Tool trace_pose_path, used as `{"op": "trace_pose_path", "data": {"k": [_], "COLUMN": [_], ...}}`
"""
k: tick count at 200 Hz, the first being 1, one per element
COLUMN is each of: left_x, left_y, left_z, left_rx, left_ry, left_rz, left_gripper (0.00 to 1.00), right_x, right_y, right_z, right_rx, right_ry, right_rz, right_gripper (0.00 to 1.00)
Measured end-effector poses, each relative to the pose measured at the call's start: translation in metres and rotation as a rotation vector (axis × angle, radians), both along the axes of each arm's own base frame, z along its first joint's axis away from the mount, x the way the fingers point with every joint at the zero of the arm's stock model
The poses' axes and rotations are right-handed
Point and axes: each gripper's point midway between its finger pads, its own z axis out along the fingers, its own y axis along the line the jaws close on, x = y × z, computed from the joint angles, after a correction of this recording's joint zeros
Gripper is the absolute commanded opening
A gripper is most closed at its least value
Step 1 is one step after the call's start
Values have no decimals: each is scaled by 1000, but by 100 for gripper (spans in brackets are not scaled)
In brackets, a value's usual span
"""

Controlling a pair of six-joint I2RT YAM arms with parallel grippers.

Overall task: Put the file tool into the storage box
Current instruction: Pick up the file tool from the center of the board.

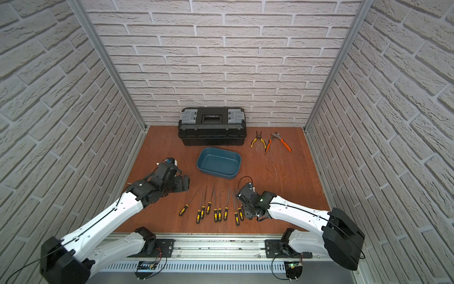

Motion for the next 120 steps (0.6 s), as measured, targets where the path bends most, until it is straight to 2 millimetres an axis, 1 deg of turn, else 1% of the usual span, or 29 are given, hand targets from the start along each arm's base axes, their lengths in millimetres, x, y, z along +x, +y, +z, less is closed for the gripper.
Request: {"op": "trace_pose_path", "data": {"k": [21,36,81,98,120], "left_x": [7,9,9,9,8], "left_y": [-4,-4,-2,-1,0], "left_z": [3,5,10,14,18], "left_rx": [-2,-4,-7,-12,-16], "left_ry": [-13,-24,-42,-55,-69], "left_rz": [1,1,7,9,11], "left_gripper": [98,98,98,98,98], "right_x": [0,0,9,11,11], "right_y": [2,3,12,10,4], "right_z": [-6,-11,-10,-10,-11], "right_rx": [-15,-32,-41,-48,-71], "right_ry": [10,14,-14,-26,-33], "right_rz": [5,11,15,3,-15], "right_gripper": [49,49,45,42,42]}}
